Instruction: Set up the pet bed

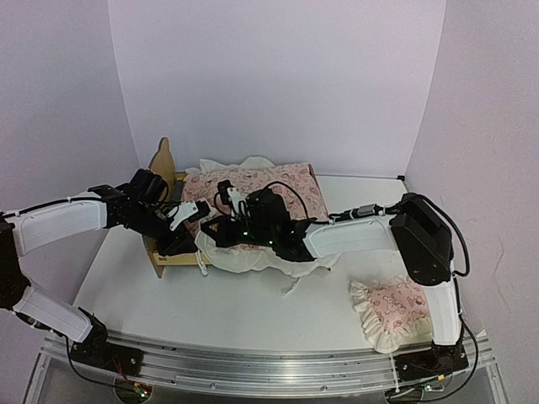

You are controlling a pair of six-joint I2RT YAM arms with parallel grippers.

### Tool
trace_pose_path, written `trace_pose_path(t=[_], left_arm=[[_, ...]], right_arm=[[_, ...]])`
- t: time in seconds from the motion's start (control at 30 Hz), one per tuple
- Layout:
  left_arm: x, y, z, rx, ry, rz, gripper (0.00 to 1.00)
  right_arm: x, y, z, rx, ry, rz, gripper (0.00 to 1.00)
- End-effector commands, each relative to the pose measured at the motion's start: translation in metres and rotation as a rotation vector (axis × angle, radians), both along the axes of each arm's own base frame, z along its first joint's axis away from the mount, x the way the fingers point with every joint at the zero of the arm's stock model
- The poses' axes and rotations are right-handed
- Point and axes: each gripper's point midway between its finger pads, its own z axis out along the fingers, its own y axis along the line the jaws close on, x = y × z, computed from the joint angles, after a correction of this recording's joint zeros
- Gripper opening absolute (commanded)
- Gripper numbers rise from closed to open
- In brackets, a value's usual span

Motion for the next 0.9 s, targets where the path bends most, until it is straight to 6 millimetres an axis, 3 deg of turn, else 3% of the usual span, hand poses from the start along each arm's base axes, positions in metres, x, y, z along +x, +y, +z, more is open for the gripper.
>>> trace_pose_path(t=[0.0, 0.23, 0.47, 0.6, 0.87], left_arm=[[0.019, -0.007, -0.006, -0.056, -0.014, 0.088, 0.25], [0.019, -0.004, -0.005, -0.032, -0.020, 0.078, 0.01], [0.001, 0.003, -0.002, -0.008, -0.001, 0.037, 0.06], [0.002, 0.003, -0.001, -0.012, -0.009, 0.044, 0.00], [-0.006, 0.008, 0.006, 0.017, -0.025, 0.006, 0.03]], right_arm=[[0.003, -0.001, 0.045, 0.069, -0.063, -0.008, 0.00], [0.003, -0.002, 0.047, 0.068, -0.071, -0.010, 0.00], [0.003, -0.001, 0.045, 0.065, -0.068, -0.010, 0.00], [0.003, -0.001, 0.046, 0.068, -0.069, -0.008, 0.00], [0.004, -0.002, 0.045, 0.064, -0.069, -0.010, 0.00]])
